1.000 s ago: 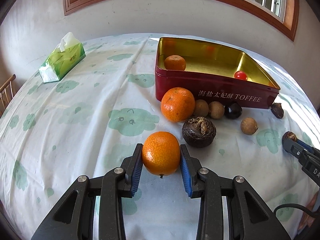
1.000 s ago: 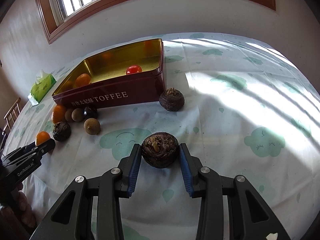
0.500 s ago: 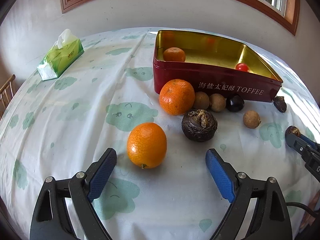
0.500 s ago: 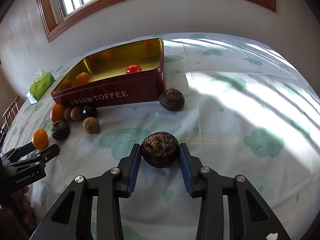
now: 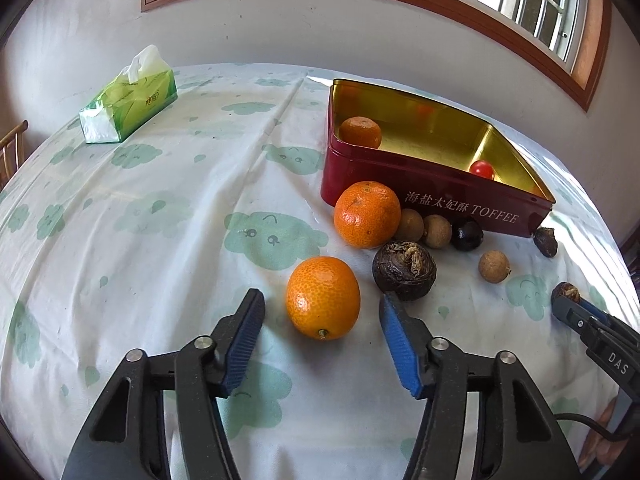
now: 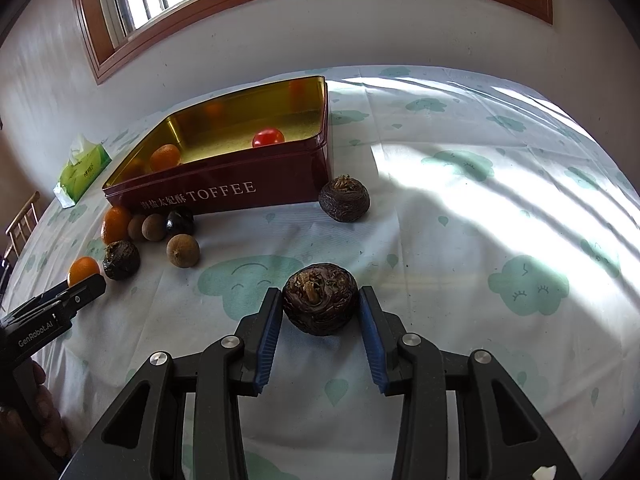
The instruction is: Organize fruits
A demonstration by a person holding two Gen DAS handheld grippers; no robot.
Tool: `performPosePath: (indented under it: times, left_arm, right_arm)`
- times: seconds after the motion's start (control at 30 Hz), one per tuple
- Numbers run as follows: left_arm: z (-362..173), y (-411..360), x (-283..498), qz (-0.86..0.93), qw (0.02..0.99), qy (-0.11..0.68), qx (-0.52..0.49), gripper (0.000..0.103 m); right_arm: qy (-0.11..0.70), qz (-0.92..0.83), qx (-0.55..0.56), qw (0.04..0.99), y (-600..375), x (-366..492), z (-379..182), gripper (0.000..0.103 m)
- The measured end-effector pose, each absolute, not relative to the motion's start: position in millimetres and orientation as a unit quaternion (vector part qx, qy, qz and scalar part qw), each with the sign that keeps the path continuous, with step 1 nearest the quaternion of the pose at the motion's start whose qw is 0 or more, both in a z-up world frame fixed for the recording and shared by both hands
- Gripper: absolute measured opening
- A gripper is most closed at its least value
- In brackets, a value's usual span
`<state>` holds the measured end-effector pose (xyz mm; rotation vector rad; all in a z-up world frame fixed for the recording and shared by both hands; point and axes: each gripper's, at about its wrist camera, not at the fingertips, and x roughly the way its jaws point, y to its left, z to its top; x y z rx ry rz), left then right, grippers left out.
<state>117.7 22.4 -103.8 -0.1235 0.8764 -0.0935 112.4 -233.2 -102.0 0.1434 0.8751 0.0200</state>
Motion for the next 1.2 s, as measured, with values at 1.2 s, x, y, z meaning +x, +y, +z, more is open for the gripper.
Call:
performPosePath:
  times: [1.2]
  left_arm:
    - [-100.5, 18.4, 116.6, -0.032, 0.905, 0.423, -0.036, 0.036]
  right_arm:
    - [0.422, 0.008, 0.068, 0.904, -234.2, 112.2, -102.4, 0.035]
